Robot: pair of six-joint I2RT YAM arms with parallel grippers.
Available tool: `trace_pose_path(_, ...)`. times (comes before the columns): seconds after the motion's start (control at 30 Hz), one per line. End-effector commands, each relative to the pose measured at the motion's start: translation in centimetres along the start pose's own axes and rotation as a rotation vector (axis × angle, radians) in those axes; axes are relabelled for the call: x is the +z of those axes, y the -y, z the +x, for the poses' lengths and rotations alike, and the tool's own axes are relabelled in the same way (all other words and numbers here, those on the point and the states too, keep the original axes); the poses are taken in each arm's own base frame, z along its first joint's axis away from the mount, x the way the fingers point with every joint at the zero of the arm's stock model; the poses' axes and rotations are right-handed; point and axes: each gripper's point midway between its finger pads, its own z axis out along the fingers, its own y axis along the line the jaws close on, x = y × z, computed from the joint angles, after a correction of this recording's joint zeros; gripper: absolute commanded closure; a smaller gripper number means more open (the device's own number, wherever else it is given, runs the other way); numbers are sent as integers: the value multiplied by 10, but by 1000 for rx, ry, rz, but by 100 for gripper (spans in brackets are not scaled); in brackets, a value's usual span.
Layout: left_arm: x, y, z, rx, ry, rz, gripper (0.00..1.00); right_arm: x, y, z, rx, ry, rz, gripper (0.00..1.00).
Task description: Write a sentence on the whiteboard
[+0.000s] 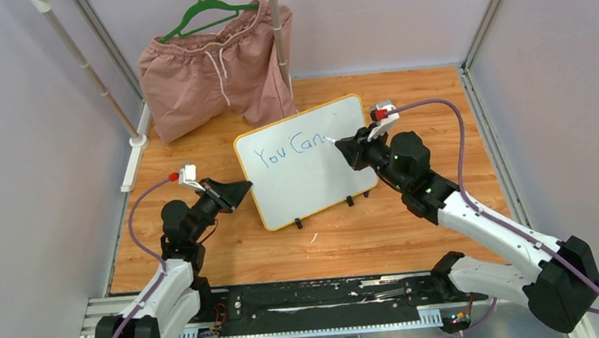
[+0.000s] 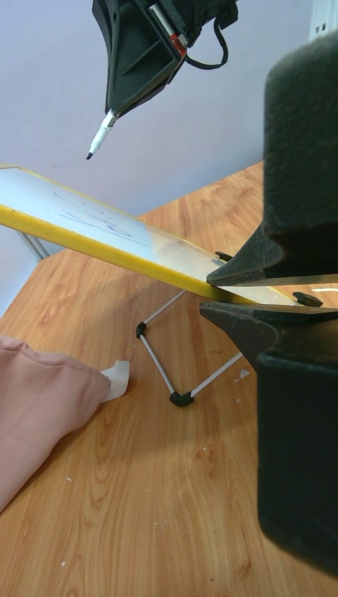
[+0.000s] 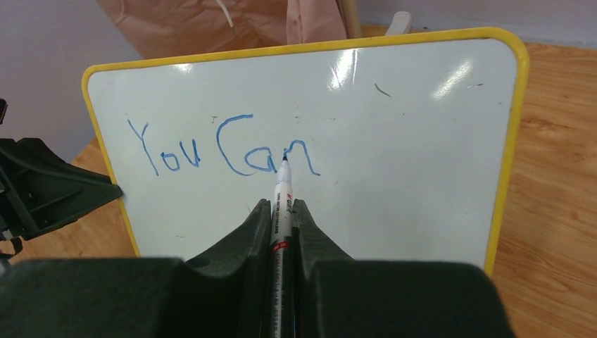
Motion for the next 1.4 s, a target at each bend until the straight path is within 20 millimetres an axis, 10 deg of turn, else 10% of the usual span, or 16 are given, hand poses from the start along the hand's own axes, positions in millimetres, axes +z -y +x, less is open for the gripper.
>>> trace_pose_path(0.0,0,10,-6,19,26,43,100,6,-22,-4,29,-57,-73,100)
trace_pose_path(0.47,0,10,-6,18,26,42,100,-5,-97,82,-191,-238,-228,100)
trace_pose_path(1.37,-1,10,-5,16,23,42,100,9,-83,119,-225,-340,-128,100)
